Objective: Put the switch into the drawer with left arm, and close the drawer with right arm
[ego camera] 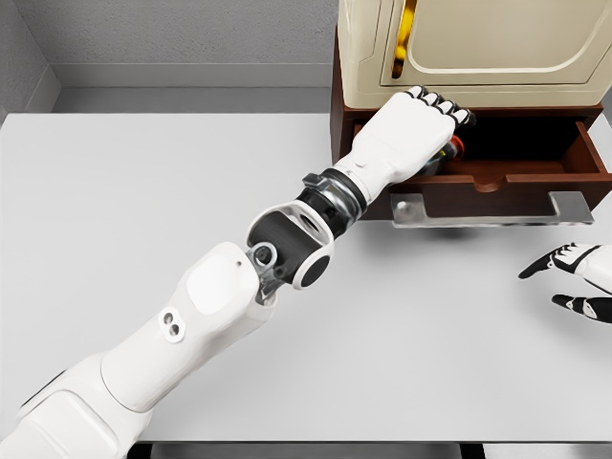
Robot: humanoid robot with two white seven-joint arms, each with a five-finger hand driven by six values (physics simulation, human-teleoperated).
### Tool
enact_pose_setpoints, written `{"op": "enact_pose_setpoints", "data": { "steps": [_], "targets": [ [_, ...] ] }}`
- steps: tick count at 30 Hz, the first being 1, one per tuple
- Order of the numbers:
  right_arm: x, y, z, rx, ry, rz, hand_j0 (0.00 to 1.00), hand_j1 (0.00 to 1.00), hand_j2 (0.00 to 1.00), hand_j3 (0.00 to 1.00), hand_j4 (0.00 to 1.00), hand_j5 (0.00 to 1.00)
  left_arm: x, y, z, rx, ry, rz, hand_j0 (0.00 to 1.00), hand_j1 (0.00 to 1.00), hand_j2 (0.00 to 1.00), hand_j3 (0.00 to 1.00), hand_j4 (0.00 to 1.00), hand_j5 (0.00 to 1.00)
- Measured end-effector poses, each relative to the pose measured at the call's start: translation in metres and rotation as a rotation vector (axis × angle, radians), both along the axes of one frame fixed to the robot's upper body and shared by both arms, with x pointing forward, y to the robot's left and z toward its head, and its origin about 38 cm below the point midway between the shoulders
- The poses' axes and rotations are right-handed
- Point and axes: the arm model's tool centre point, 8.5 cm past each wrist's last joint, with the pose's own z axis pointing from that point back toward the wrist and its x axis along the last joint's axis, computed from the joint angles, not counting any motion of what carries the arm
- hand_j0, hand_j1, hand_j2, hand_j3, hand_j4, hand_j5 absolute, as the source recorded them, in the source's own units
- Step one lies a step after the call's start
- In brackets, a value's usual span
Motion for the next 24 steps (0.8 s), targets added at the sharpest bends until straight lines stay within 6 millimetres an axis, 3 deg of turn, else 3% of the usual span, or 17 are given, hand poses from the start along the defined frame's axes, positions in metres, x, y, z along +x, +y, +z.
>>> {"op": "enact_pose_setpoints", "data": {
  "steps": [4, 8, 12, 15, 18, 22, 24],
  "targets": [
    [0.000, -0.001, 0.000, -0.001, 0.001, -0.003, 0.67, 0.67, 0.67, 0.67, 0.67, 0.67, -0.008, -0.001, 0.007, -0.022, -0.009, -0.020, 0.88, 0.88, 0.88, 0.88, 0.88, 0.88],
    [0.000, -0.002, -0.001, 0.000, 0.002, -0.007, 0.66, 0.66, 0.66, 0.66, 0.66, 0.66, -0.027, -0.003, 0.031, -0.091, -0.040, -0.088, 0.94, 0.94, 0.94, 0.94, 0.94, 0.94],
    [0.005, -0.002, 0.006, 0.008, -0.020, -0.008, 0.66, 0.66, 0.66, 0.66, 0.66, 0.66, -0.027, 0.013, 0.050, -0.155, -0.049, -0.194, 0.94, 0.94, 0.94, 0.94, 0.94, 0.94],
    [0.006, -0.001, 0.008, 0.013, -0.024, -0.008, 0.66, 0.66, 0.66, 0.66, 0.66, 0.66, -0.020, 0.058, 0.055, -0.196, -0.034, -0.349, 0.94, 0.94, 0.94, 0.94, 0.94, 0.94],
    [0.006, -0.001, 0.007, 0.016, -0.024, -0.006, 0.66, 0.66, 0.66, 0.66, 0.66, 0.66, -0.023, 0.123, 0.039, -0.264, 0.006, -0.489, 0.94, 0.94, 0.94, 0.94, 0.94, 0.94],
    [0.009, 0.002, 0.012, 0.025, -0.045, -0.003, 0.65, 0.65, 0.65, 0.65, 0.65, 0.65, -0.022, 0.219, 0.048, -0.389, 0.040, -0.496, 0.94, 0.94, 0.94, 0.94, 0.94, 0.94],
    [0.010, 0.003, 0.013, 0.029, -0.050, -0.002, 0.65, 0.65, 0.65, 0.65, 0.65, 0.65, -0.027, 0.259, 0.041, -0.445, 0.103, -0.468, 0.94, 0.94, 0.94, 0.94, 0.94, 0.94]
  ]
}}
